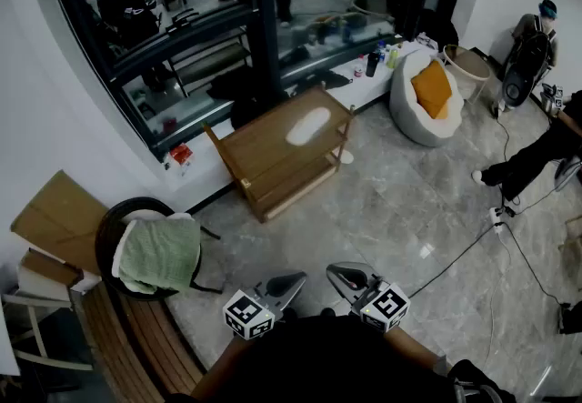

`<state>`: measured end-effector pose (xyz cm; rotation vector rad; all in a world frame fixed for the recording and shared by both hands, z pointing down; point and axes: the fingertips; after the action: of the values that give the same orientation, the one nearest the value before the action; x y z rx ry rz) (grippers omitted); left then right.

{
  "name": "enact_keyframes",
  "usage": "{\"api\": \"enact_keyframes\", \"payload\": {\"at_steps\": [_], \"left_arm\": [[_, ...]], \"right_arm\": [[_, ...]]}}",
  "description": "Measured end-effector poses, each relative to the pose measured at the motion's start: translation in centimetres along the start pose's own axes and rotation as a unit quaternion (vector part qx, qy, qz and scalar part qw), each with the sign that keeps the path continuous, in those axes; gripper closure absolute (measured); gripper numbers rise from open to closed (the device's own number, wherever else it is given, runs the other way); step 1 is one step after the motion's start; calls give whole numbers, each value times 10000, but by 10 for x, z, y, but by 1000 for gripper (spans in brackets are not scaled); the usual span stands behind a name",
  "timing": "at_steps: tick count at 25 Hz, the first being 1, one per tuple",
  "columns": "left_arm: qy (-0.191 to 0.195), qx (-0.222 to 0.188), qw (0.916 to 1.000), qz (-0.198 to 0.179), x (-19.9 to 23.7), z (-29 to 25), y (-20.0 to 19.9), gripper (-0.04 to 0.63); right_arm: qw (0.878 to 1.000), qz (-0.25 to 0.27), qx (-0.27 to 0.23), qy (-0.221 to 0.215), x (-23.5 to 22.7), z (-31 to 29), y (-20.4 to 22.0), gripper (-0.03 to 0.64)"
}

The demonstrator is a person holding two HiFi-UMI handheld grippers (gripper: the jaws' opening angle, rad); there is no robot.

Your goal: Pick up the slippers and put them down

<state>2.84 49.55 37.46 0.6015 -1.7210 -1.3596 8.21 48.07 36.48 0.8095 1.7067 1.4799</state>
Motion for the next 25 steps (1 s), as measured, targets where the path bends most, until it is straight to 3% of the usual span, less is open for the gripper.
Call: {"api": "enact_keyframes", "payload": {"at_steps": [14,19,25], "left_arm": [[90,-114,9994,-301,-12,-31,-6,583],[110,-61,9984,-550,-23,-41,-8,583],[-267,-49,9975,-650,-11,-33,-6,583]], "right_arm": [[9987,317,-364,-162,-4,28,-5,591],[9963,281,-816,5,-17,43,-23,591],[9977,358,-569,131,-28,44,-19,591]]}}
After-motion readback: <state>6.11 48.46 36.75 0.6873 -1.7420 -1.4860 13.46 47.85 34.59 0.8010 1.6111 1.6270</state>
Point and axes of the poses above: the fingertips, and each gripper's own axes: z backward along the fingers, x to its left, y out of its underside, and after that the axes turned 4 degrees about -x, right-handed
